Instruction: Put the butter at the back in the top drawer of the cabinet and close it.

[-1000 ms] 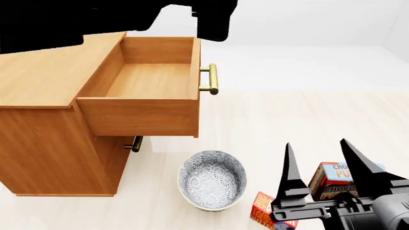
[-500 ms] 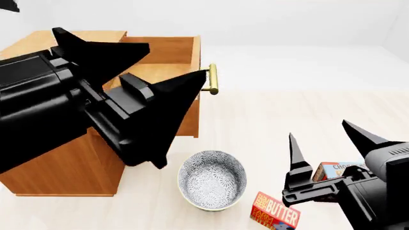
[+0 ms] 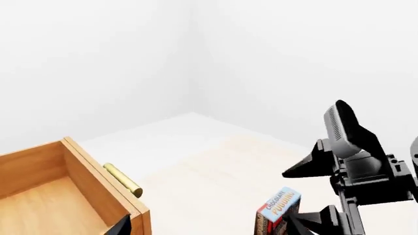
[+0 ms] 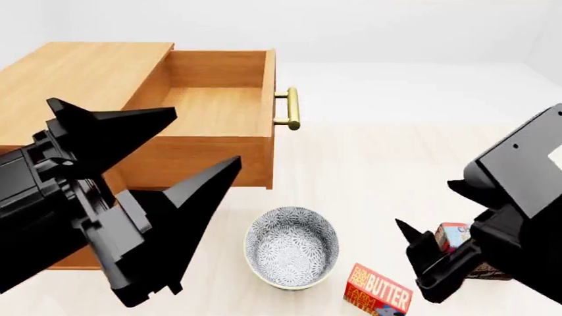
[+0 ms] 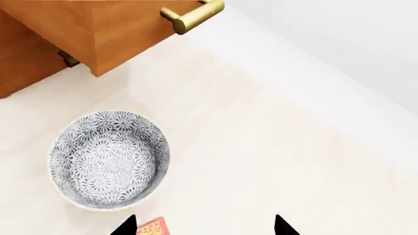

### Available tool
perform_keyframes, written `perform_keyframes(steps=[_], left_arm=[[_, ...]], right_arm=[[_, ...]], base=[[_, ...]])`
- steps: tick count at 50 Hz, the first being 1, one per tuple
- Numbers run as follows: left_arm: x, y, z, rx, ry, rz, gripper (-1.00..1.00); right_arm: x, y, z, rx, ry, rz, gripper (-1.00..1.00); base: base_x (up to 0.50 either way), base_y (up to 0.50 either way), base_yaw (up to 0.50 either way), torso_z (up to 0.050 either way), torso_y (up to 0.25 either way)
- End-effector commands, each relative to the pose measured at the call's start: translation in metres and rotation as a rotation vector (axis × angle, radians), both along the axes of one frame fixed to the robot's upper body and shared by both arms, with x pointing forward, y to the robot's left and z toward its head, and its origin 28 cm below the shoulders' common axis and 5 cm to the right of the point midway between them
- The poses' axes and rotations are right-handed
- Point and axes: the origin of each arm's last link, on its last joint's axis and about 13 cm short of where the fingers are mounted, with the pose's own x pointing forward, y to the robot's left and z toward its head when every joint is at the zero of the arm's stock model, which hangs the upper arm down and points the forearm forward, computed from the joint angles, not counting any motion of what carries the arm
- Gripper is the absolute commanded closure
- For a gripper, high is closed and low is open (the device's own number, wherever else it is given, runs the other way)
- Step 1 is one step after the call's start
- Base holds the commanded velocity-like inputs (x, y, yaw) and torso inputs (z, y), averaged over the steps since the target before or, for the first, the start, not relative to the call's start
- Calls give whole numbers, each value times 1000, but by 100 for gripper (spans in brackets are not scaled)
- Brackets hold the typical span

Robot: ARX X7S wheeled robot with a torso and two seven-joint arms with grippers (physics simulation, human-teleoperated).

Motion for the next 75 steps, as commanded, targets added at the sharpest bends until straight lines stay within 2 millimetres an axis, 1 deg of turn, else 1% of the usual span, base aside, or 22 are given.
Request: perform_keyframes(steps=[1,6,9,13,22,28,48,62,75], left_arm=[[-2,10,-11,2,-13,-17,-100],[-2,13,-16,-7,-10,-36,-100],[-1,15,-19,-12,-2,-41,-100],[1,17,-22,-23,8,-44,-100],[-1,18,-22,-27,12,-40,-100],[0,18,-22,-26,15,-41,-100],[4,17,-20,-23,26,-47,-100],[6,16,-20,-17,33,-46,-100],[5,16,-20,-17,30,-50,-100]], right_arm=[[6,-9,38,-134,329,221,-100],[20,-13,54,-177,410,231,-100],[27,-14,59,-210,458,235,-100],[36,-14,61,-248,502,227,-100],[52,-8,68,-301,583,277,-100],[59,-4,70,-324,617,300,-100],[73,3,54,-348,674,339,-100],[84,4,36,-349,698,330,-100],[87,6,24,-367,714,322,-100]], base=[[0,0,0,0,0],[0,0,0,0,0],[0,0,0,0,0],[0,0,0,0,0],[0,0,0,0,0],[0,0,0,0,0],[0,0,0,0,0],[0,0,0,0,0],[0,0,0,0,0]])
